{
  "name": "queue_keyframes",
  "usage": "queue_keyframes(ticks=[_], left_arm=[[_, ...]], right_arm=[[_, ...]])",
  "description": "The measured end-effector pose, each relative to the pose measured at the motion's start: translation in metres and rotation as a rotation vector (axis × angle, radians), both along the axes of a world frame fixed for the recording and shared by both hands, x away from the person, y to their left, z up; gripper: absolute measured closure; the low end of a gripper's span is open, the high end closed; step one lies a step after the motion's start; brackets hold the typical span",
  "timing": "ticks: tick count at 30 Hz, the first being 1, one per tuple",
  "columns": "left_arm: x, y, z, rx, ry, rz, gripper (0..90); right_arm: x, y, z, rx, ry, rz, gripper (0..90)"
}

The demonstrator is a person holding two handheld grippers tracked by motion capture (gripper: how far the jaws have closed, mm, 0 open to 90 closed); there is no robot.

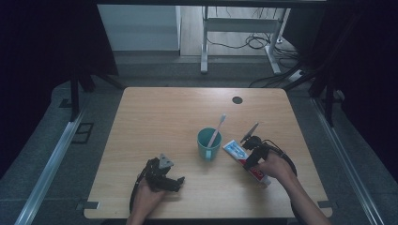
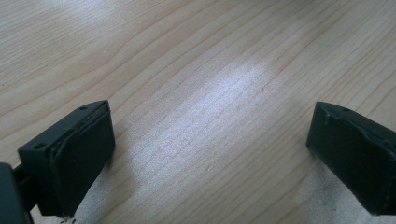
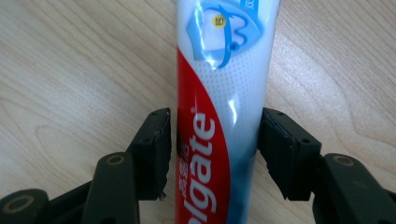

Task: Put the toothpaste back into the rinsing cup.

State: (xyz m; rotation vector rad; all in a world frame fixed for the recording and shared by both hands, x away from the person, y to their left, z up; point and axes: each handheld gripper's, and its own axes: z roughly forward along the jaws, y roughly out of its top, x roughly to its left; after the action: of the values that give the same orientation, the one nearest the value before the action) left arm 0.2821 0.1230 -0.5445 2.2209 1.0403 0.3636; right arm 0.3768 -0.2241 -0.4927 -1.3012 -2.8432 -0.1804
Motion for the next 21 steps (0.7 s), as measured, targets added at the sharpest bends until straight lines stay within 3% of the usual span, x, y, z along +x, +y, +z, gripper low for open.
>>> queue_keyframes(ticks=[12,18,19,21], left_arm=[[0.0,0.0,0.0,0.002,0.0,0.0,1.1],[0.0,0.0,0.0,0.001,-0.001,-0.002,1.2],[0.0,0.0,0.0,0.001,0.0,-0.002,1.2],[0.0,0.0,0.0,0.001,-0.001,-0.002,1.2]], right_arm=[[0.012,0.012,-0.006,-0.065,0.041,0.005,47.6],[0.014,0.012,-0.004,-0.069,0.051,-0.002,56.7],[0.015,0.01,-0.002,-0.055,0.062,-0.016,63.5],[0.015,0.008,0.0,-0.049,0.061,-0.016,65.6]])
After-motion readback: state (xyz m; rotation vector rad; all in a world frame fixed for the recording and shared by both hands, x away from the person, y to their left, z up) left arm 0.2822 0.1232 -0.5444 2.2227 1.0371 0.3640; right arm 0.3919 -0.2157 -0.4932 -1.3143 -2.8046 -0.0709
